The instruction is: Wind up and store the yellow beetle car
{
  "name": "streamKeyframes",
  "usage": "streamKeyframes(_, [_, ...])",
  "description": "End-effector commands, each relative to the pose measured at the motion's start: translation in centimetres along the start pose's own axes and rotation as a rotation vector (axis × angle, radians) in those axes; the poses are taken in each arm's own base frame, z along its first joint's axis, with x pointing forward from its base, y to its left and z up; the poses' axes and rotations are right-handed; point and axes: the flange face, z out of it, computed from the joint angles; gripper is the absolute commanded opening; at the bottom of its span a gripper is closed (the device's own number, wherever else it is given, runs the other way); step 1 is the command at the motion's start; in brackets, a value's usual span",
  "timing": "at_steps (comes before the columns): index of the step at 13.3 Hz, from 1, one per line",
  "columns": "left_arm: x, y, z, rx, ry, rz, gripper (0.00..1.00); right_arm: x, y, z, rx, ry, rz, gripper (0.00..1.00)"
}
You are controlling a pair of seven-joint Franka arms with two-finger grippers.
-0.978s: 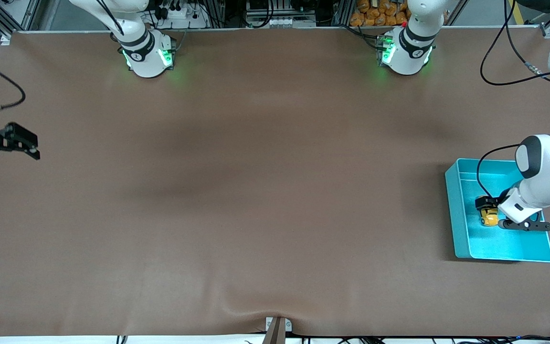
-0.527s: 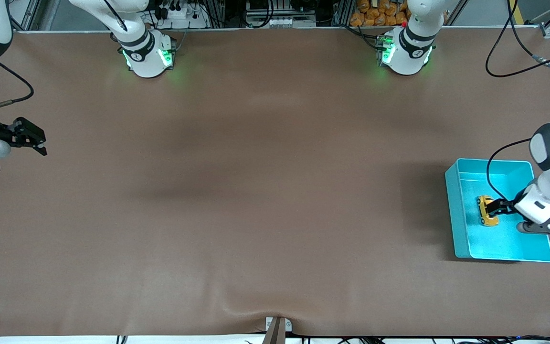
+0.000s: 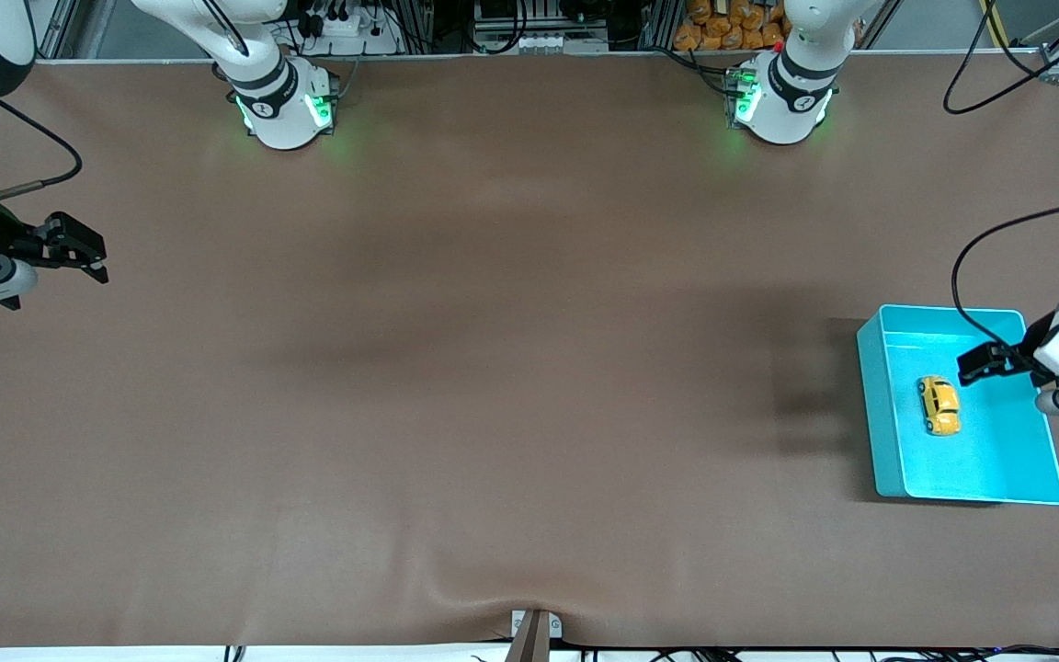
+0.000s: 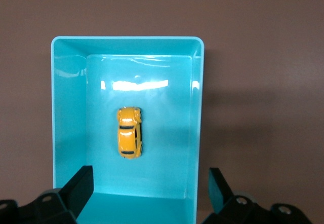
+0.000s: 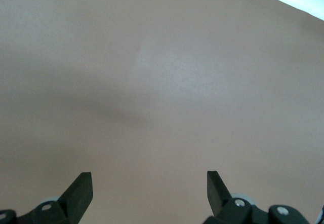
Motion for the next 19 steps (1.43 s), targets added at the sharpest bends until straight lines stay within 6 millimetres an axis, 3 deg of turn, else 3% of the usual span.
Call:
streamKeyframes(1, [-0.9,1.3,-4.0,-0.013,-0.027,-0.013,1.00,-1.1,-0.5,-0.7,0.019,-0.012,0.083,1.00])
streamKeyframes(6, [-2.1,3.5,-10.9,-0.058,-0.082,-0.018,1.00,-1.5,-0.4,-0.6,0.052,-0.032,0.138,1.00])
streamKeyframes(7, [-2.4,3.7,-11.1,-0.066,-0.096,-0.019,1.00,-1.8,-0.5,-0.8,0.054,-0.040,0.172,1.00])
streamKeyframes(10, [-3.6,5.8,-13.9,-0.033,-0.125,-0.001,1.00,-3.7,-1.2,-3.5,0.041,-0.019,0.196,1.00])
streamKeyframes(13, [-5.9,7.7,-17.6,-0.026,-0.136,0.022,1.00,-5.2,-1.2,-4.8,0.040,-0.028,0.207,1.00])
streamKeyframes(17, [-7.6,11.5,-21.2,-0.024,-0.129,0.068,1.00,-3.2,-1.3,-2.2,0.047,-0.066,0.422,1.00])
streamKeyframes(19, [-8.1,12.1,-22.6,-0.031,-0.155,0.064,1.00,-3.1,-1.2,-1.8,0.048,-0.075,0.434,1.00])
